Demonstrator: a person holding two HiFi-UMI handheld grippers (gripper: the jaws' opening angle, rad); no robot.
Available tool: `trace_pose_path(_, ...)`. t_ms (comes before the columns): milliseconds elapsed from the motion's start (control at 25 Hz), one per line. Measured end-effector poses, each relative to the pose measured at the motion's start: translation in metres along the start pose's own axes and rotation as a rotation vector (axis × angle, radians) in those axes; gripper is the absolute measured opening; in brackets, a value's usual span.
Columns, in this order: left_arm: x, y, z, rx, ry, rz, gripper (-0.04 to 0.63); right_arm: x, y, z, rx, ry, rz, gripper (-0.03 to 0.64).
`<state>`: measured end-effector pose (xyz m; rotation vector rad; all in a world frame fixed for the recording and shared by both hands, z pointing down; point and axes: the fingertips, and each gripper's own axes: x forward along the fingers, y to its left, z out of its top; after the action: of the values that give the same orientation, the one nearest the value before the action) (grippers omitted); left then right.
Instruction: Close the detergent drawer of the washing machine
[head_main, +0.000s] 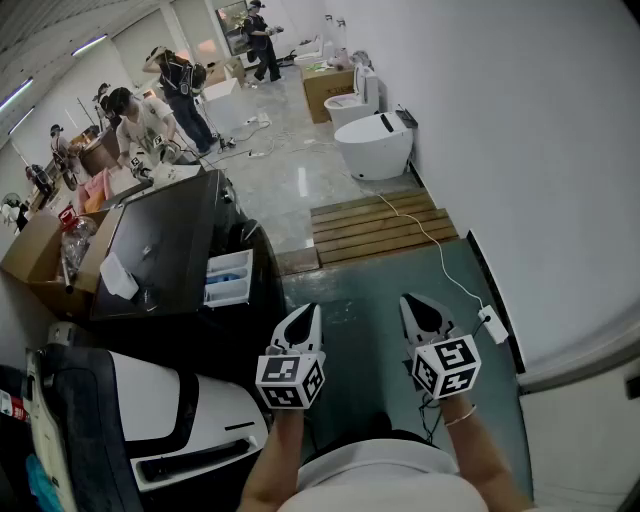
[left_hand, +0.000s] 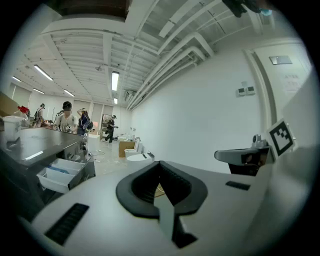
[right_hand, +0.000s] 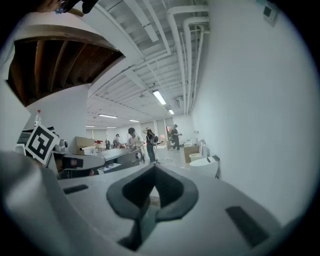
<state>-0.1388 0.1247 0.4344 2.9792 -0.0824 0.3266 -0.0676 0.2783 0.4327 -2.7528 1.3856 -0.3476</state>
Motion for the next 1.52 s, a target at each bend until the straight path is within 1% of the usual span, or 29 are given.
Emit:
trace_pose_path(160,0.005,-0.007,-0.002,0.004,0.004,0.012,-0.008,-0.002,-0.011,-0.001,0.019,-0.007,0.003,0.002)
trace_pose_path(320,0.01,-0.011,-0.006,-0.004,0.013,0.025,-0.006,-0.005,-0.026,-0.001,0.029,-0.014,-0.036,0.002)
trace_pose_path(480,0.019,-0.01,-0.011,-0.032,0.015,0.05,0.046,-0.006,-0.046,-0.004,0.036,-0.027,-0.086,0.002)
trace_pose_path(560,0.022,-0.012,-0.014,-0.04,0.017,0.053,0.073,-0.007,-0.053,-0.006,0.055,-0.037,-0.087,0.002)
trace_pose_path(640,0.024,-0.013,-0.016,-0.043,0.018,0.055,0.08,-0.007,-0.057,-0.009,0.071,-0.038,-0.071,0.003)
trace_pose_path(800,0.033,-0.016,-0.021,-0.048,0.027,0.055,0.081,-0.005,-0.066,-0.016,0.056,-0.01,-0.068,0.033)
trace_pose_path(880,0.038,-0.017,-0.026,-0.05,0.04,0.051,0.081,-0.002,-0.07,-0.02,0.062,0.007,-0.068,0.059)
trace_pose_path(1040,0.049,-0.016,-0.03,-0.058,0.061,0.039,0.081,0.006,-0.075,-0.025,0.072,0.038,-0.069,0.087)
trace_pose_path(1280,0.097,-0.006,-0.033,-0.068,0.073,0.006,0.115,0.041,-0.097,-0.03,0.079,0.07,-0.091,0.13)
trace_pose_path(1400,0.127,0.011,-0.031,-0.074,0.07,-0.005,0.129,0.071,-0.106,-0.03,0.086,0.079,-0.1,0.138)
trace_pose_path(1520,0.157,0.034,-0.019,-0.068,0.05,-0.006,0.13,0.108,-0.114,-0.023,0.075,0.078,-0.108,0.138)
